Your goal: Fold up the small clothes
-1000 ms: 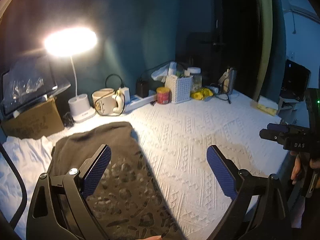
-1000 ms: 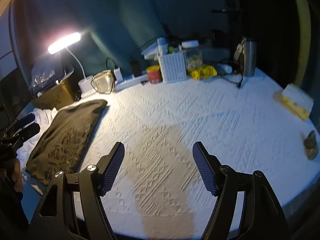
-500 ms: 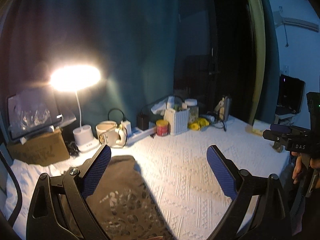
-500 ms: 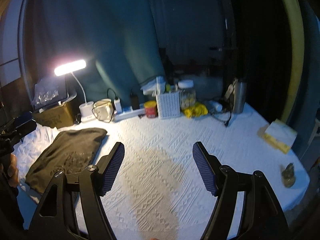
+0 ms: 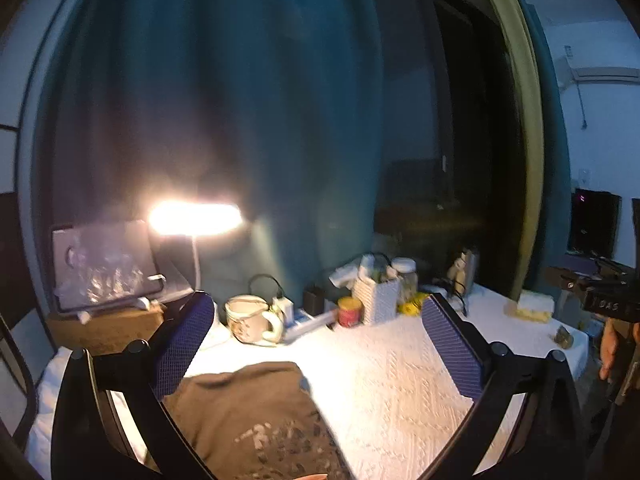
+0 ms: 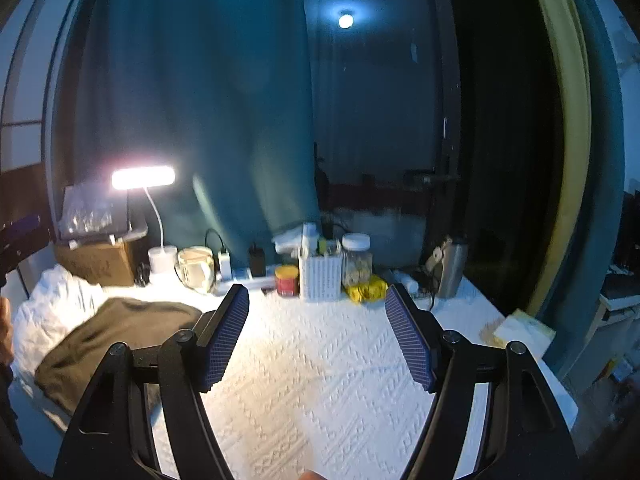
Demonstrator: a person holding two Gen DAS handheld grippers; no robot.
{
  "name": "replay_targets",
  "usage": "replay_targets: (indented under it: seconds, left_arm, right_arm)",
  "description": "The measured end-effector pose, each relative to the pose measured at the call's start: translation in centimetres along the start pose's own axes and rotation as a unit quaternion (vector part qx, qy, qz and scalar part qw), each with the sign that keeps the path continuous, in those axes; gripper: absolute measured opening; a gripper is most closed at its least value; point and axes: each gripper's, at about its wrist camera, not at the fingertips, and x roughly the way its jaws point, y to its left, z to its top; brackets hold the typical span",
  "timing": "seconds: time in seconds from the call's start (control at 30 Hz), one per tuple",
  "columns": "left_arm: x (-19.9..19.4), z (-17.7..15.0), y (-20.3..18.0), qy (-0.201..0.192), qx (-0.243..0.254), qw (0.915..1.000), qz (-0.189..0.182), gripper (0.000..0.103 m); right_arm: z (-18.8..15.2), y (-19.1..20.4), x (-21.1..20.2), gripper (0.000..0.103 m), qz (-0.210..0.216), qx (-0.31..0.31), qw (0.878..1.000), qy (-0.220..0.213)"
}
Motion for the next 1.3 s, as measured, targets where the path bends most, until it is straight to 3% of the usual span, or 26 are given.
replay_targets:
  seconds: [0.43, 0.7, 1.3]
  left_arm:
    - [-1.1, 0.0, 2.4, -0.013, -0.032, 0.9989, 0.033, 0.102]
    - [-0.5, -0.9, 3.5, -0.004, -0.04, 0.998, 0.047, 0.102]
    - [0.2, -1.2, 3.0, 0.006, -0.04, 0.9984, 0.039, 0.102]
  right_arm:
    - [3.6, 0.9, -2.0, 0.074, 0.018, 0.008, 0.998, -0.056]
    - [2.9, 1.7, -0.6, 0.074, 0.023, -0.003, 0.999, -0.034]
    - [2.4, 1.2, 0.0, 0.074, 0.016, 0.008, 1.0, -0.02]
